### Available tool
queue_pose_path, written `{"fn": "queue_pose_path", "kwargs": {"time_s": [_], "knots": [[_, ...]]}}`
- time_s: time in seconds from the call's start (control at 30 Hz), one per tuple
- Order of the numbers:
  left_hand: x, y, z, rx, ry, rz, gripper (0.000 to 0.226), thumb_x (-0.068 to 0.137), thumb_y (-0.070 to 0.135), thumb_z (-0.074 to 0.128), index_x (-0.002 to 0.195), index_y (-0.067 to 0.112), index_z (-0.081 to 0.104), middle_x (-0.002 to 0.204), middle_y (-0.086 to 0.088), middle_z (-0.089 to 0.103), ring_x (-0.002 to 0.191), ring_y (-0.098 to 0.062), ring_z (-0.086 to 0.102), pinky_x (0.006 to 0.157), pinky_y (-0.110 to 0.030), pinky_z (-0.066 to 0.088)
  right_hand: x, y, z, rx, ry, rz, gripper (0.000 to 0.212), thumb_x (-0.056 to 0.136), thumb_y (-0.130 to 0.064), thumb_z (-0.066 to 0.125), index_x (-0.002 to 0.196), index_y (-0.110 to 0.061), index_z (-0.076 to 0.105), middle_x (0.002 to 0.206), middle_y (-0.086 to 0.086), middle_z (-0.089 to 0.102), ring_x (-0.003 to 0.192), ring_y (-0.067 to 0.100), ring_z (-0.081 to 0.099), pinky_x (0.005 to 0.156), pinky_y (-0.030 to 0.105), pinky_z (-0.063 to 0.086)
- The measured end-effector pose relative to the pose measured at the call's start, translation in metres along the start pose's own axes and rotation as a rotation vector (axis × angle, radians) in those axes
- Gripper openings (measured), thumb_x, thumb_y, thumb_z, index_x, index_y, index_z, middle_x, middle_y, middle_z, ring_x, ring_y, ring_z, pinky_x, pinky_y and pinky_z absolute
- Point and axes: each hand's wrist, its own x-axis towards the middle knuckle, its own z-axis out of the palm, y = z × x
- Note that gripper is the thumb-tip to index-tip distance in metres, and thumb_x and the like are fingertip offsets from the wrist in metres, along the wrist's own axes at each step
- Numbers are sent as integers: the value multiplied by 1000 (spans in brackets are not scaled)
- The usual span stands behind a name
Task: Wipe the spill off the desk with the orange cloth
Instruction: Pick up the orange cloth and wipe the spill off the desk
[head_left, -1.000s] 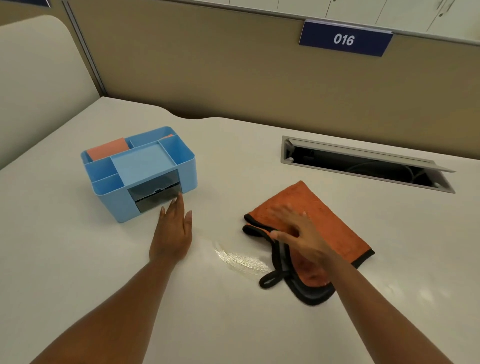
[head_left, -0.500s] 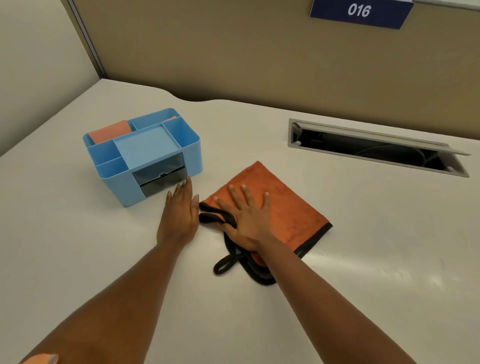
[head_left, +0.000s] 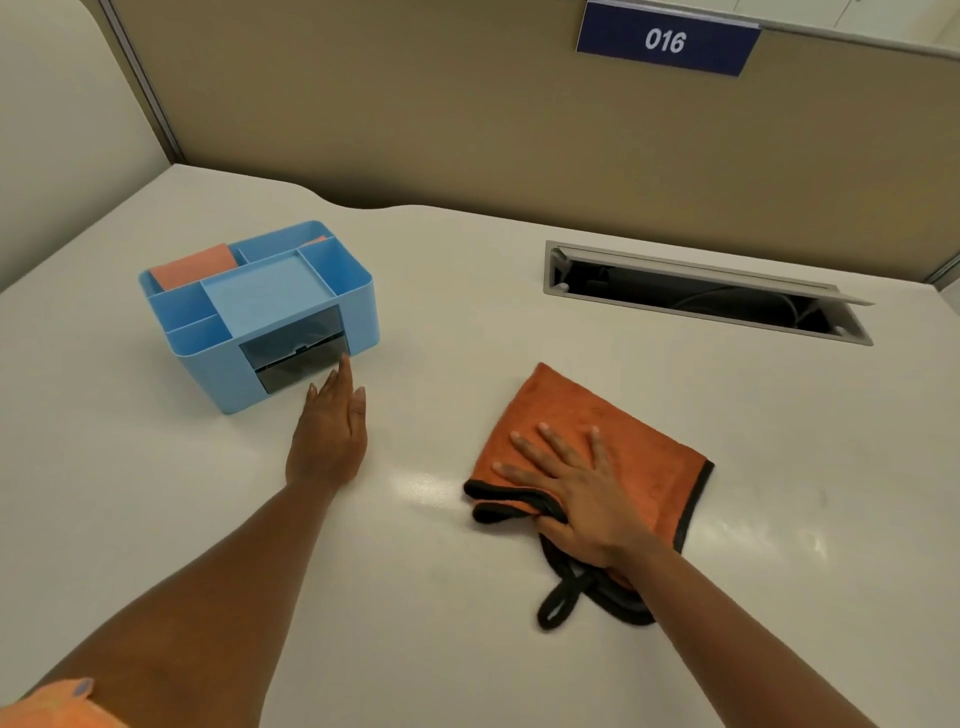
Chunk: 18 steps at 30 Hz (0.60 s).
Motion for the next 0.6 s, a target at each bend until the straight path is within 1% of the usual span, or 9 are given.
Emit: {"fn": "queue_pose_path", "kwargs": {"time_s": [0.07,0.1,0.2,0.3,0.33,0.4,0.53,0.6], "knots": [[0,2,0,-4,-1,-8,50,98,28,19,145,14,13,152,-12,27,142,-28,20,117,-36,9,-6,21,-3,-9,1,129,62,77,-50,25,133,-57,1,151,-21,-6,144,16,-11,109,58,-18],[0,3,1,-13,5,-13,50,98,28,20,145,14,13,152,-13,27,142,-28,19,117,-36,8,-4,28,-3,-11,6,197,62,79,-48,28,134,-57,0,152,-20,-5,144,16,-11,110,59,-16],[-1,6,2,-35,19,-14,49,98,27,23,144,13,15,151,-15,27,142,-30,17,116,-36,9,17,34,-4,15,63,387,57,88,-43,35,137,-54,8,157,-14,0,144,18,-10,109,63,-11],[0,5,3,-34,18,-14,49,98,28,24,144,13,15,151,-15,27,142,-30,18,116,-37,10,50,18,0,59,97,516,54,90,-48,31,140,-48,9,158,-8,-1,144,23,-10,107,66,-11],[0,5,3,-38,19,-18,49,98,28,23,144,14,14,151,-14,27,142,-30,18,116,-38,11,60,9,1,56,96,518,55,90,-50,30,141,-46,8,158,-6,-1,144,25,-10,106,66,-11],[0,5,3,-47,24,-19,49,98,28,23,144,14,14,151,-14,28,142,-30,18,116,-39,12,73,-15,5,52,95,455,58,88,-54,29,141,-45,7,158,-4,-2,144,26,-10,105,68,-12],[1,5,1,-43,29,1,49,98,27,22,145,15,13,151,-15,28,141,-31,20,116,-40,14,76,-73,15,57,73,242,62,85,-61,24,142,-44,6,158,-2,-5,144,26,-12,101,66,-20],[2,3,1,-41,23,14,49,98,27,21,145,15,12,151,-14,28,141,-31,21,116,-40,14,62,-92,19,43,56,115,62,85,-58,25,142,-43,6,158,-2,-5,144,26,-13,102,67,-22]]}}
